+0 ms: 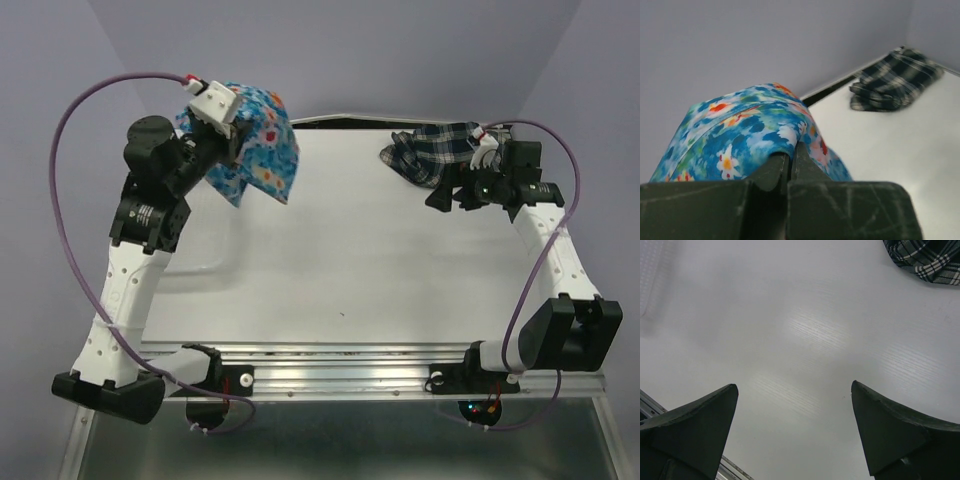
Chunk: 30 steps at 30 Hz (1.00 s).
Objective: Fold and stack the skirts
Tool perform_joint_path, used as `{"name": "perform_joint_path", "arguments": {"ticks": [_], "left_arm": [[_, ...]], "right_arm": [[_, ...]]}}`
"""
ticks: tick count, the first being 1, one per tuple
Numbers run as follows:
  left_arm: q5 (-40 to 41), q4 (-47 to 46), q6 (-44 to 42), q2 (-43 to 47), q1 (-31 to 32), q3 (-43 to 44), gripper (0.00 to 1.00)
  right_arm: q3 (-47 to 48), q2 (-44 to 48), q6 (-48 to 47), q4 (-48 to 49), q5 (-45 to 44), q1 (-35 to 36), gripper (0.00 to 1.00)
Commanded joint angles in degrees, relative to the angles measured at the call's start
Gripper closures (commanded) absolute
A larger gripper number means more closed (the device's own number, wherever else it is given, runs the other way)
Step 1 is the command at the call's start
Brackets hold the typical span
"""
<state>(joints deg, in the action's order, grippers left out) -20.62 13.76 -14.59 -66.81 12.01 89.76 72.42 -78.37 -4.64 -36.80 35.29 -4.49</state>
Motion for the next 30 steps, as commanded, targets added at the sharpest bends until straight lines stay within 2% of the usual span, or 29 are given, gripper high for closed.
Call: {"name": "perform_joint_path", "arguments": {"ticks": [1,3,5,7,8,12,15,17,18,19,20,23,24,27,30], "left_arm": [[0.93,0.56,-4.92,-1.13,8.26,-6.50,0.99],[1.28,0.92,-4.84,-1.75,11.27,-12.65,0.77],[-0.11,3.01,-4.39,-2.97,14.35,-16.53,0.30],[0.84,4.17,-3.09,-4.56,15.58,-20.05,0.16],[1.02,3.74,-0.64,-4.56,15.67,-21.62,0.02],[0.05,3.73,-0.09,-3.24,15.59,-22.17,0.02],[0.85,4.87,2.45,-3.42,13.23,-22.17,0.02],[-3.60,4.87,5.35,-3.94,9.19,-22.96,0.03],[-5.20,4.87,6.93,-4.90,6.65,-23.83,0.04],[-6.87,4.79,9.81,-5.43,1.75,-24.36,0.06],[-8.54,4.87,10.89,-6.75,-0.30,-24.97,0.09],[-9.00,6.19,10.99,-7.90,-3.66,-24.89,0.12],[-8.56,5.84,11.16,-7.29,-3.92,-25.24,0.12],[-6.89,3.91,12.13,-4.75,-4.36,-25.77,0.12],[-4.78,3.73,11.43,-2.90,-4.45,-25.86,0.12]], "right_arm": [[3.34,-0.20,0.26,2.08,-0.75,0.10,0.00],[3.95,-1.08,-0.97,0.42,-1.36,0.10,0.00],[4.65,-2.92,-2.73,-2.12,-1.45,0.10,0.00],[5.27,-4.16,-5.01,-3.80,-0.58,0.10,0.00],[5.45,-5.21,-5.55,-5.90,0.21,0.10,0.00],[4.14,-5.83,-8.01,-8.73,5.92,0.79,0.00],[1.41,-3.64,-9.42,-8.65,5.85,5.88,0.02],[-1.40,-1.97,-10.03,-7.33,2.35,11.05,0.07],[-2.45,-1.09,-9.86,-6.37,0.33,17.17,0.10],[-3.68,0.48,-9.60,-4.44,-4.56,20.37,0.14],[-5.61,0.76,-9.33,-3.90,-6.79,25.45,0.21],[-7.64,-0.99,-7.58,-1.63,-12.51,31.19,0.32],[-9.56,-1.35,-7.40,-0.57,-16.27,36.78,0.38],[-11.95,-2.05,-4.94,3.65,-22.18,45.78,0.40],[-10.38,-5.56,-1.87,3.32,-19.57,47.46,0.40]]}}
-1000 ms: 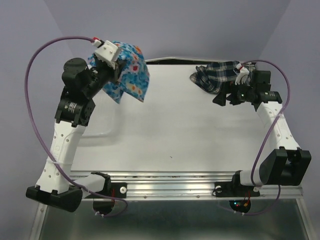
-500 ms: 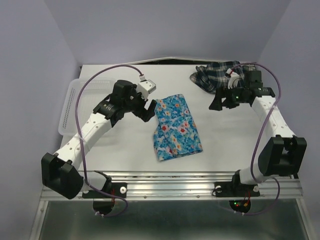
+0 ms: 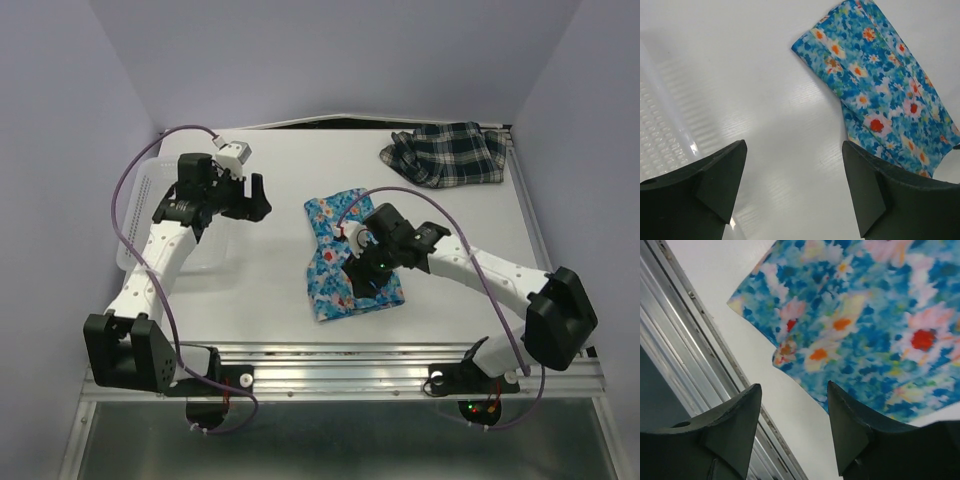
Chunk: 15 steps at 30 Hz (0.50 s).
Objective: Fold and stack the skirts
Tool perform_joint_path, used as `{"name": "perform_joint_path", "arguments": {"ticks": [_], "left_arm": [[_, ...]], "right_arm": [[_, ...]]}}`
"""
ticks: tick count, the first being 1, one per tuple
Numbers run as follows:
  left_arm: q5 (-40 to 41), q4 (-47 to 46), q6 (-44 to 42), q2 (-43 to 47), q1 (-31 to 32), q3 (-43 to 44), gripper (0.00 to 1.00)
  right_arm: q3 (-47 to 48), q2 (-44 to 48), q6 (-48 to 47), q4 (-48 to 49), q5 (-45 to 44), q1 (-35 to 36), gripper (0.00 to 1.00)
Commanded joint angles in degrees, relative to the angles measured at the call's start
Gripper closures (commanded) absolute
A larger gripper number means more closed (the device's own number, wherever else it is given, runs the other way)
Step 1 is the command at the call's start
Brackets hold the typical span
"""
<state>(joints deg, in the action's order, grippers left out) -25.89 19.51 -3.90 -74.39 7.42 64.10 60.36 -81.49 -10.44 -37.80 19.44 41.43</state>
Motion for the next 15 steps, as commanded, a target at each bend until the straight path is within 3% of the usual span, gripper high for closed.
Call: {"name": "perform_joint_path", "arguments": {"ticks": [1,15], "left_arm": [[1.10,-1.93,0.56,5.04,0.14,-0.20,0.11],[2.95,-2.98,-0.40,6.10,0.14,-1.25,0.09]], "right_arm": [[2.21,-3.49,4.54,4.23,-3.36,1.55,0.40],[7.84,-15.36,9.82,3.26,3.14,4.44,0.41]]}}
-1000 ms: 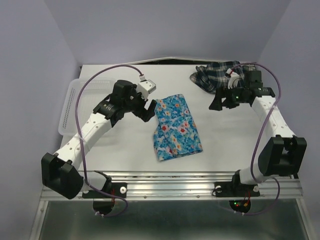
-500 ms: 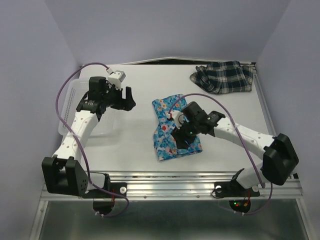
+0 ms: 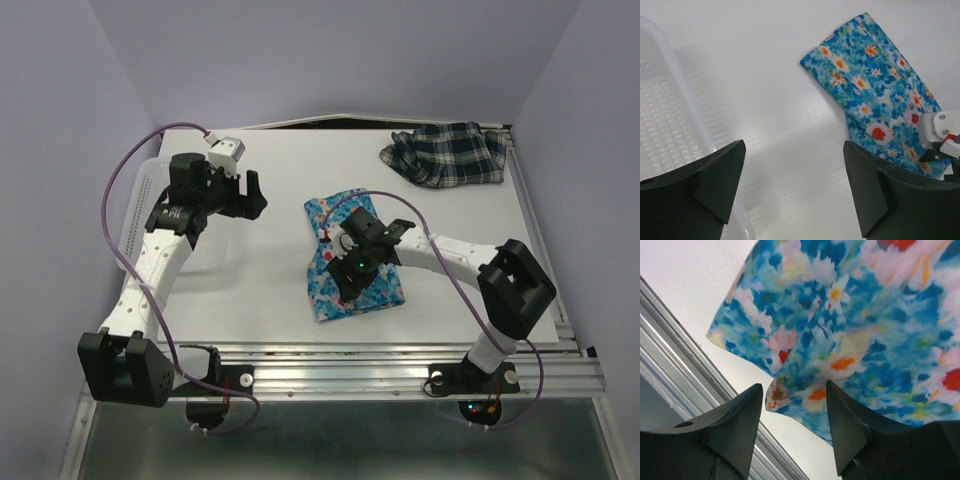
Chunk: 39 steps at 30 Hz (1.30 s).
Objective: Fold and stack the skirts
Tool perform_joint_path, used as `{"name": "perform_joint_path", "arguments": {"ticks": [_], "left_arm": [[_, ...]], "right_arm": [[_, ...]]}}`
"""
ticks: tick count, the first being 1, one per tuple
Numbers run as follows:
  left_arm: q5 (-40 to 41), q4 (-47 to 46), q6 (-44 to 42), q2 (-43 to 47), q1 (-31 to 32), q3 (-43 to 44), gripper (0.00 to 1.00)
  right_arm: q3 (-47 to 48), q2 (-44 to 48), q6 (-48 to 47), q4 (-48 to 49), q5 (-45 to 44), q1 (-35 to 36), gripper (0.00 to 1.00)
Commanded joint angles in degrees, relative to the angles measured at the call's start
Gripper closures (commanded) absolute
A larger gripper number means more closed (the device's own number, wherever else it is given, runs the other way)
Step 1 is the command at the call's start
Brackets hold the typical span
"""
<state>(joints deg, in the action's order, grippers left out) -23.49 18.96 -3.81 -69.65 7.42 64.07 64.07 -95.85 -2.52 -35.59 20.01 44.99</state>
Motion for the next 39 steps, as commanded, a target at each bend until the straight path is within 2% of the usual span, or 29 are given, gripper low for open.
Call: {"name": "perform_joint_path", "arguments": {"ticks": [1,3,10,11,14,17,19,21,23,24,26,30,33,34,37,39], "left_arm": [[0.63,-2.61,-0.67,1.36,0.14,-1.32,0.09],[0.72,-2.61,-0.75,1.27,0.23,-1.41,0.08],[0.81,-2.88,-1.28,1.36,0.14,-1.76,0.08],[1.24,-2.79,-1.98,1.44,0.14,-1.59,0.08],[1.34,-2.70,-2.16,1.53,0.14,-1.58,0.08],[1.42,-2.88,-2.34,1.53,0.14,-1.76,0.08],[1.34,-2.96,-2.25,1.44,0.14,-1.85,0.08],[1.42,-3.14,-2.08,1.27,0.14,-1.85,0.08],[1.42,-3.23,-2.16,1.18,0.14,-1.85,0.08],[1.42,-3.23,-2.34,1.27,0.14,-1.85,0.07],[1.07,-3.14,-2.69,1.27,0.14,-1.85,0.07],[-0.86,-2.96,-5.49,2.49,0.14,-2.11,0.07],[-3.40,-4.28,-11.90,7.66,0.49,-4.74,0.07],[-4.28,-4.28,-14.35,8.73,0.92,-6.40,0.08],[-4.55,-2.62,-26.12,12.85,5.66,-10.53,0.11],[-4.73,-0.08,-35.79,15.49,10.93,-13.00,0.13]], "right_arm": [[4.39,-1.52,2.17,0.79,3.53,0.89,0.41],[5.27,-2.23,2.35,0.62,3.72,0.89,0.42],[7.03,-5.66,2.35,-1.14,2.75,0.89,0.55],[8.16,-6.53,2.35,-2.97,-0.55,0.89,0.56],[8.09,-6.01,2.35,-3.16,-3.66,0.89,0.55],[8.52,-5.75,4.37,-4.22,-5.68,2.46,0.48],[7.82,-5.57,4.20,-3.70,-6.47,3.00,0.49],[7.38,-5.92,4.19,-3.17,-5.95,3.70,0.59],[7.82,-6.45,4.19,-3.25,-5.34,3.70,0.73],[8.08,-6.63,4.11,-3.43,-4.90,3.70,0.86],[8.61,-6.54,4.19,-3.60,-3.15,3.70,0.98],[12.47,-4.00,3.58,-4.40,-2.61,2.83,0.99],[17.90,0.31,3.23,-4.57,-1.03,-2.09,0.99],[19.23,1.19,3.23,-4.66,0.19,-6.45,0.99],[22.40,4.96,3.14,-5.01,5.29,-15.86,0.99],[22.32,8.13,3.23,-5.10,6.62,-18.79,0.99]]}}
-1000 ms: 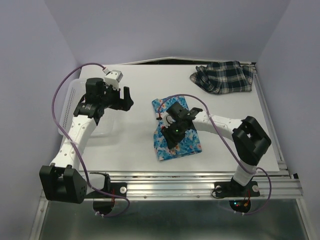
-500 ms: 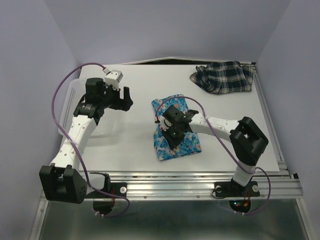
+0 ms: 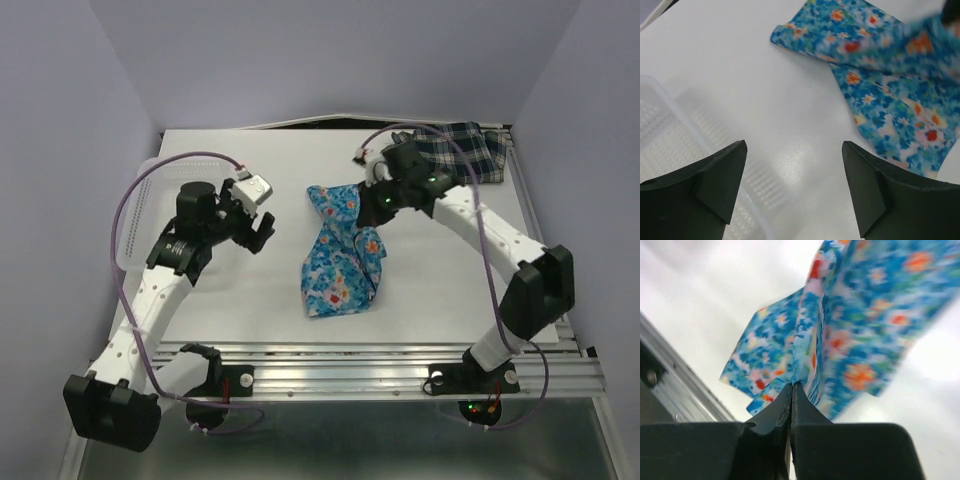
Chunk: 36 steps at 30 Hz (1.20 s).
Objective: Fold and stack the skirts
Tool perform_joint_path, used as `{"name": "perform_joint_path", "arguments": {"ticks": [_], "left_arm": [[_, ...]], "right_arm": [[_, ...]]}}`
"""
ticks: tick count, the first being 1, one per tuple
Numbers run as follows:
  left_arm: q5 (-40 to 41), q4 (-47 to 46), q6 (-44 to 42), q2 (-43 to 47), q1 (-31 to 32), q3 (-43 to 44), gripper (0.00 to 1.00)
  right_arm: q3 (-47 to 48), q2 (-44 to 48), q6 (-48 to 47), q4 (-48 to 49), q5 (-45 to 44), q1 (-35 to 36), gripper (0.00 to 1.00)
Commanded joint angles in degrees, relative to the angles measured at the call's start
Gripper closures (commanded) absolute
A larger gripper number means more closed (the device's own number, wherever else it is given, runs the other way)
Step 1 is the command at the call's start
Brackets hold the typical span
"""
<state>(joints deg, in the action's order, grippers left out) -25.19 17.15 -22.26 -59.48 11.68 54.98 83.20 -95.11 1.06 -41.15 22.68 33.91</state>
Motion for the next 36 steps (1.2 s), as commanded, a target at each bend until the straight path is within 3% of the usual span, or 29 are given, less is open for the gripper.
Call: {"name": "perform_joint_path", "arguments": {"ticks": [1,3,7,12,15,21,26,30,36], "left_arm": [[-3.11,2.88,-20.86,5.95,8.51,-6.27,0.14],[-2.50,6.39,-29.80,6.75,13.77,-9.26,0.16],[3.12,10.18,-37.75,4.39,22.75,-12.52,0.22],[7.69,6.78,-40.05,0.43,29.00,-15.52,0.38],[6.74,4.66,-39.09,-2.73,31.46,-15.43,0.47],[8.13,2.29,-37.76,-8.01,40.42,-15.87,0.55],[11.30,-2.37,-39.44,-8.72,43.33,-19.03,0.55],[13.49,-7.45,-39.09,-8.19,44.48,-21.22,0.41],[18.33,-17.66,-38.73,-6.18,47.38,-27.90,0.35]], "right_arm": [[2.33,8.35,-0.36,0.45,4.13,-8.76,0.99],[0.66,11.25,-0.01,0.37,3.43,-10.18,0.99],[-4.18,15.04,0.34,-1.04,-0.34,-12.38,0.99],[-12.60,19.16,0.96,-3.06,-6.58,-16.59,0.99],[-14.64,21.37,1.92,-2.80,-5.37,-17.83,0.99],[-14.38,21.11,4.91,-2.01,-5.36,-20.37,0.99],[-16.04,22.42,7.81,-0.69,-2.47,-23.54,0.99],[-17.19,22.34,8.52,0.01,-0.97,-24.95,0.99],[-16.23,20.76,9.22,-0.16,0.61,-26.09,0.99]]}}
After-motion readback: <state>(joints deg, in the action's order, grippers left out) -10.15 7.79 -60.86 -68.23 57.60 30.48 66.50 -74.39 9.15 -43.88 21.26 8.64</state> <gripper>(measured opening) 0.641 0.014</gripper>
